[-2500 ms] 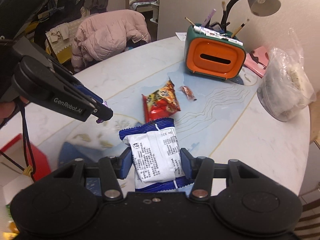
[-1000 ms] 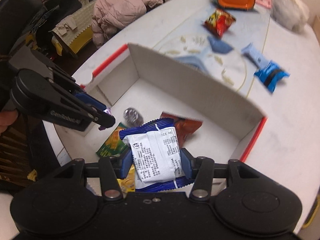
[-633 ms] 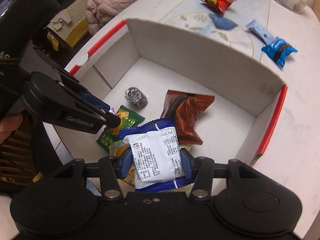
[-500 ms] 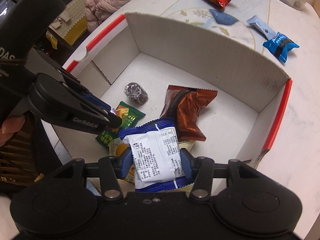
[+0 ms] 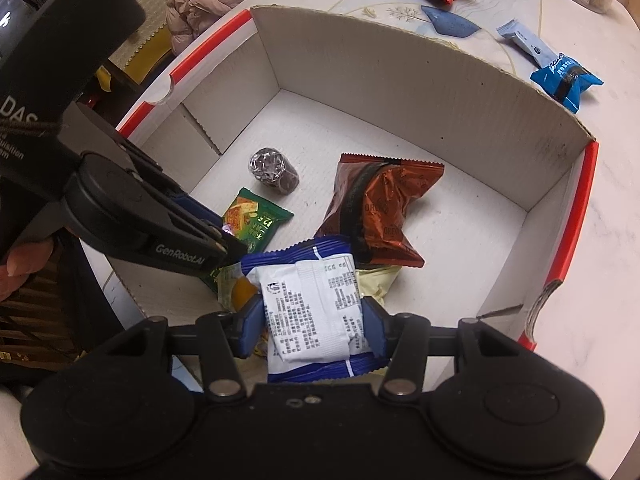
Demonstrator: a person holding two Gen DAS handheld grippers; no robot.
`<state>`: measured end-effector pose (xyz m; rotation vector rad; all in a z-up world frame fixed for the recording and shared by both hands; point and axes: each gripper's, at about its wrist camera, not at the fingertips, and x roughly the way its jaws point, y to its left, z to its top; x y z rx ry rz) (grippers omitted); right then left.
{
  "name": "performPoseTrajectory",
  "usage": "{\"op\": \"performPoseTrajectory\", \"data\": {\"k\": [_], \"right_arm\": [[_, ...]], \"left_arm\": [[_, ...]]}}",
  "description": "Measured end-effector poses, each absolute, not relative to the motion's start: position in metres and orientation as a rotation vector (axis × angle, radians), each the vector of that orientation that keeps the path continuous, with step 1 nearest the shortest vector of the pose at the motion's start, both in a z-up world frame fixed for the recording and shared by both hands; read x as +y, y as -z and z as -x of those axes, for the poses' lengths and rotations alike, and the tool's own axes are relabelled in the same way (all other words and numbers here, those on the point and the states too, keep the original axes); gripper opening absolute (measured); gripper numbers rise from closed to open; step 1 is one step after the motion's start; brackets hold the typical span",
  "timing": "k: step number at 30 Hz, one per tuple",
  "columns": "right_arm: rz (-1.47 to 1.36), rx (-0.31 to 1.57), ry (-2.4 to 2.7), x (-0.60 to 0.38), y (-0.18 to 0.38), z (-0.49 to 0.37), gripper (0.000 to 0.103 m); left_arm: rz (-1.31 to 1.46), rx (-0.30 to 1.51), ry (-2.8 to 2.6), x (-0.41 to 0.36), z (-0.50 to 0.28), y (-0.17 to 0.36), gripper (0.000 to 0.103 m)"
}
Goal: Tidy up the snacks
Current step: 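Carry purple candy and biscuit packet into the box and open both tools, then lift both tools out of the box and move toward remaining snacks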
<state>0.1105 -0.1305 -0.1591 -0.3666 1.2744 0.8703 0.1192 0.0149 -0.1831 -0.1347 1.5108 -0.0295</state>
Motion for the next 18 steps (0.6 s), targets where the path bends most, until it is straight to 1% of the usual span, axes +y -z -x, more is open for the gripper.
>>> {"op": "performPoseTrajectory", "data": {"k": [2, 5, 8, 9, 11, 13, 15, 18], "right_arm": [[0.366, 1.273, -0.868, -0.131, 0.159, -0.11, 0.054], [0.365, 1.259, -0.87, -0.131, 0.157, -0.108, 0.062], [0.359, 1.25, -0.873, -0.133, 0.154, -0.107, 0.064], [0.356, 1.247, -0.873, -0.133, 0.152, -0.107, 0.064], [0.348, 1.237, -0.874, -0.134, 0.148, -0.107, 0.065], [0.342, 1.223, -0.875, -0.136, 0.142, -0.107, 0.069], [0.334, 1.205, -0.876, -0.138, 0.136, -0.107, 0.075], [0.319, 1.181, -0.88, -0.141, 0.125, -0.107, 0.078]], "left_arm": [[0.132, 1.505, 0.029, 0.013, -0.117, 0.184, 0.029], [0.141, 1.501, 0.017, 0.013, -0.115, 0.184, 0.034], [0.154, 1.489, 0.008, 0.018, -0.114, 0.182, 0.049], [0.172, 1.487, 0.014, 0.02, -0.113, 0.181, 0.05], [0.192, 1.477, 0.019, 0.021, -0.111, 0.178, 0.051], [0.191, 1.461, 0.028, 0.022, -0.109, 0.172, 0.052], [0.199, 1.444, 0.033, 0.022, -0.108, 0.164, 0.053], [0.219, 1.41, 0.05, 0.022, -0.106, 0.148, 0.054]]}}
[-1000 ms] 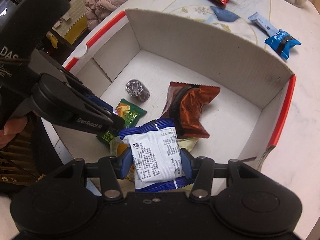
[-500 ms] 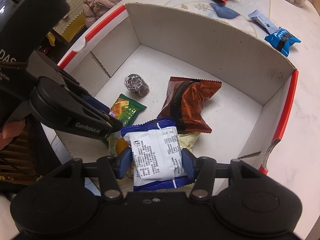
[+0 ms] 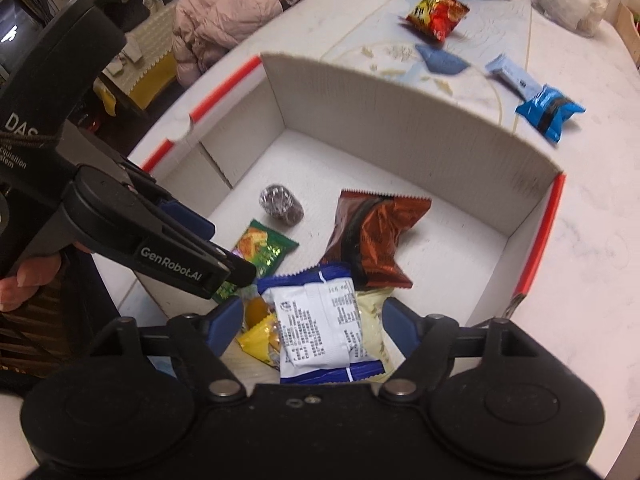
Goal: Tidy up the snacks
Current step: 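Lift both tools out of the box and move toward remaining snacks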
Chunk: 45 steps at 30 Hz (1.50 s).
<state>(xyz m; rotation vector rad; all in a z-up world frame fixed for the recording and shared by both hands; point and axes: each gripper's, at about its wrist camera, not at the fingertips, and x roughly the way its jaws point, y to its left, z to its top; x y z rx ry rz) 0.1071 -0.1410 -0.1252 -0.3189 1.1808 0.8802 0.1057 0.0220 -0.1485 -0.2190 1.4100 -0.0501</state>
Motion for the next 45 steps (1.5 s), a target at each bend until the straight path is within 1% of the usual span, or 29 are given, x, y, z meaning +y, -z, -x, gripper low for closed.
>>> {"op": "performPoseTrajectory", "data": {"k": [4, 7, 13, 15, 17, 19, 21, 23, 29, 38, 45], "right_arm": [[0.304, 1.138, -0.884, -0.145, 0.108, -0.108, 0.08], [0.301, 1.098, -0.875, -0.147, 0.093, -0.109, 0.083], [0.287, 1.011, -0.858, -0.154, 0.063, -0.118, 0.087], [0.283, 0.977, -0.852, -0.156, 0.052, -0.123, 0.09], [0.277, 0.949, -0.847, -0.158, 0.044, -0.13, 0.091], [0.273, 0.929, -0.841, -0.16, 0.038, -0.138, 0.091], [0.268, 0.915, -0.829, -0.161, 0.035, -0.147, 0.096], [0.26, 0.895, -0.813, -0.164, 0.032, -0.158, 0.098], [0.253, 0.865, -0.762, -0.17, 0.023, -0.195, 0.1], [0.252, 0.856, -0.683, -0.179, 0.023, -0.273, 0.1], [0.259, 0.918, -0.64, -0.177, 0.053, -0.33, 0.1]], "left_arm": [[0.222, 1.349, 0.06, 0.022, -0.104, 0.126, 0.055], [0.202, 1.284, 0.058, 0.019, -0.105, 0.108, 0.061], [0.19, 1.172, 0.058, 0.02, -0.111, 0.069, 0.062], [0.185, 1.134, 0.052, 0.021, -0.114, 0.058, 0.064], [0.183, 1.091, 0.03, 0.023, -0.119, 0.049, 0.067], [0.172, 1.049, 0.0, 0.025, -0.125, 0.041, 0.068], [0.172, 1.026, -0.015, 0.027, -0.133, 0.035, 0.068], [0.183, 1.005, -0.029, 0.031, -0.141, 0.029, 0.068], [0.155, 0.962, -0.072, 0.039, -0.178, 0.012, 0.07], [0.105, 0.961, -0.067, 0.06, -0.266, 0.006, 0.07], [0.078, 1.011, -0.029, 0.07, -0.335, 0.031, 0.071]]}}
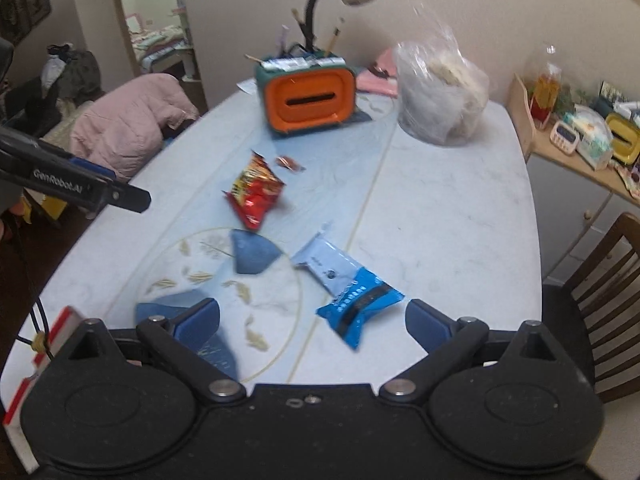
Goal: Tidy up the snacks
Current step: 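Lift both tools out of the box and move toward remaining snacks, then grasp red-yellow chip bag with left tool while right tool grasps blue biscuit packet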
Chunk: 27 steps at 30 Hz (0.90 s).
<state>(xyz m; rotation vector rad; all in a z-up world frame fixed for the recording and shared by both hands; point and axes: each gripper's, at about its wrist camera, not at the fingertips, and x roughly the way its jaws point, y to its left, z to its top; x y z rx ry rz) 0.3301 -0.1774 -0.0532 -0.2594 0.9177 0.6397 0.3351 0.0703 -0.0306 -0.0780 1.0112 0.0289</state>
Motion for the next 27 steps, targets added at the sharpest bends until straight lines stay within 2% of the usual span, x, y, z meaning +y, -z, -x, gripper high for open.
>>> {"op": "performPoseTrajectory", "data": {"k": [15, 27], "right_arm": [[0.204, 1.099, -0.562, -0.165, 0.142, -0.413, 0.098], [0.143, 1.189, -0.532, -0.16, 0.188, -0.442, 0.098]], "left_arm": [[0.012, 1.084, 0.037, 0.094, -0.439, 0.1, 0.07], [-0.035, 1.152, 0.042, 0.102, -0.481, 0.15, 0.07]]}}
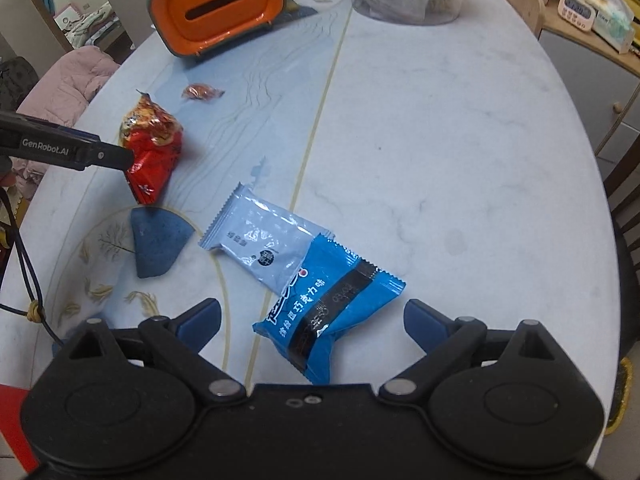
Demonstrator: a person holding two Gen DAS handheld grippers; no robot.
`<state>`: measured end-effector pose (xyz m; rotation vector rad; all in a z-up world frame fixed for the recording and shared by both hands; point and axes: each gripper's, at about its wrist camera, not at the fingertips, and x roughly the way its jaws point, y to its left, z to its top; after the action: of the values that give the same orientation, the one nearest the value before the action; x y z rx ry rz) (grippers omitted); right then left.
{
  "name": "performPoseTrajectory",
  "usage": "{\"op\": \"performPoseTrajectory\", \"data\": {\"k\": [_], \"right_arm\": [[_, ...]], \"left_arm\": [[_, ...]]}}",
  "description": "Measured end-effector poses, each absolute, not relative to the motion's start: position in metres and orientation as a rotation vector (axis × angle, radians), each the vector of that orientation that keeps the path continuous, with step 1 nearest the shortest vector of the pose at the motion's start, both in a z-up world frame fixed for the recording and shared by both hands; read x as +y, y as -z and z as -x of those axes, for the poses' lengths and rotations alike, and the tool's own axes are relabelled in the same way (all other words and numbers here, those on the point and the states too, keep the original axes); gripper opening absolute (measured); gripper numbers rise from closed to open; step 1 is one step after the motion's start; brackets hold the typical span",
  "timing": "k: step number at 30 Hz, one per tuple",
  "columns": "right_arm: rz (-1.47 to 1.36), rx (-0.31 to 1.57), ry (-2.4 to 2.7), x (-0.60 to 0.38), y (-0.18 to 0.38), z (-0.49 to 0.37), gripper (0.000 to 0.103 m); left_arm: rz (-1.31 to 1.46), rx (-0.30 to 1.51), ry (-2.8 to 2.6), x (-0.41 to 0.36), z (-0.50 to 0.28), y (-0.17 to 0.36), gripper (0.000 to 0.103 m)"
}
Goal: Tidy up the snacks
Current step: 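Grasp red-yellow chip bag with left tool while right tool grasps blue biscuit packet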
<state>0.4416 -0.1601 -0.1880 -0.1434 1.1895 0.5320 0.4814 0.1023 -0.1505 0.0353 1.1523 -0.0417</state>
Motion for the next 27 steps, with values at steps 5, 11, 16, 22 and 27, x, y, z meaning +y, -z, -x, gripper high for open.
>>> {"op": "performPoseTrajectory", "data": {"k": [5, 11, 16, 22, 27], "right_arm": [[0.125, 1.218, -0.516, -0.159, 0.203, -0.448, 0.098], [0.108, 1.234, -0.482, -0.155, 0.217, -0.453, 0.096], [0.112, 1.223, -0.456, -0.154, 0.22, -0.451, 0.094], [0.14, 1.197, -0.409, -0.155, 0.218, -0.448, 0.078], [0.163, 1.178, -0.4, -0.155, 0.216, -0.442, 0.052]], "left_arm": [[-0.048, 1.171, 0.029, 0.103, -0.492, 0.166, 0.07], [-0.056, 1.178, 0.005, 0.102, -0.499, 0.181, 0.071], [-0.038, 1.175, -0.033, 0.105, -0.504, 0.189, 0.07], [0.021, 1.164, -0.084, 0.108, -0.505, 0.191, 0.067], [0.042, 1.149, -0.106, 0.106, -0.502, 0.189, 0.057]]}}
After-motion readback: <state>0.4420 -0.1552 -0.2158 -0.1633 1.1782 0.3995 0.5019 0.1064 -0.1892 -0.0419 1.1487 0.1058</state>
